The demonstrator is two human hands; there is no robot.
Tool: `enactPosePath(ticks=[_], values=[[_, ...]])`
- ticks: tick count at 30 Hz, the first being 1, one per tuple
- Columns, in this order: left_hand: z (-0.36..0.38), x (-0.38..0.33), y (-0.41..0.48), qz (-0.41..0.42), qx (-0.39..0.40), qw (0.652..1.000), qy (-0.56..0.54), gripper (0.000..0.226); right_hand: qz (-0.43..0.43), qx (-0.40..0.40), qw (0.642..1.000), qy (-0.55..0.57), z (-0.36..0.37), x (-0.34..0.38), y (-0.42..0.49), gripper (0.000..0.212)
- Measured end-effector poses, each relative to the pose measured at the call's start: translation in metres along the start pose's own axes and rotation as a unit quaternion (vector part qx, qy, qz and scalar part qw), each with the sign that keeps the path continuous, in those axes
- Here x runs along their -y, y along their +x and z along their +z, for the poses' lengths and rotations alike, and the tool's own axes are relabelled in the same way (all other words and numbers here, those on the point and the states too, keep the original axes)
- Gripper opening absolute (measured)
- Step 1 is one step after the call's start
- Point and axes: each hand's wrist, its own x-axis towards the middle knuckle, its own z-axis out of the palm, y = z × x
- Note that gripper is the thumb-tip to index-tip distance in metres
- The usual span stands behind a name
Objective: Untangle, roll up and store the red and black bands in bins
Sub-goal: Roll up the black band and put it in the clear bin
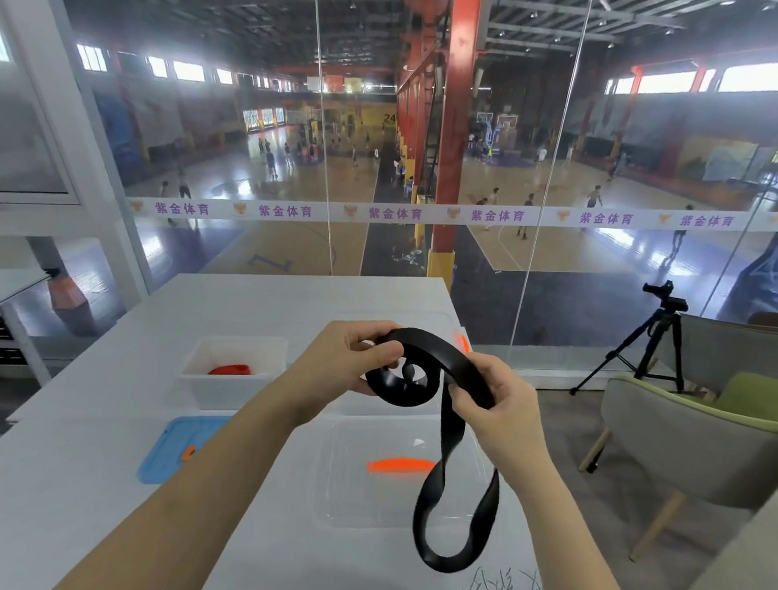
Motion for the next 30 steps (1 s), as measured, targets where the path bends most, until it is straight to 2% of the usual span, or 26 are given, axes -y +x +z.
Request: enactPosePath(ticks=[8,16,21,25,27,30], values=[[0.010,0.004,-0.003,0.008,-0.059,0.995,-0.074,0.023,0.061,0.039,0.983,0.172,0.002,0.011,-0.004,0.037],[0.023,0.006,-0.005,0.030,-0.095,0.992,-0.073,0.020,0.066,0.031,0.988,0.137,0.001,0.022,0.001,0.029],[0.021,0.006,-0.007,0.032,-0.080,0.992,-0.088,0.022,0.058,0.050,0.988,0.131,0.000,0.023,0.000,0.028],[0.017,0.012,-0.008,0.019,-0.036,0.995,-0.096,0.026,0.048,0.058,0.993,0.096,-0.004,0.027,0.003,0.025],[0.007,0.013,-0.007,0.000,-0.005,0.999,-0.041,0.028,0.040,0.085,0.994,0.047,-0.012,0.028,0.009,0.022],[-0.008,0.011,-0.002,0.003,0.028,0.990,0.136,0.041,0.042,0.135,0.989,-0.043,-0.019,0.028,0.020,0.020]])
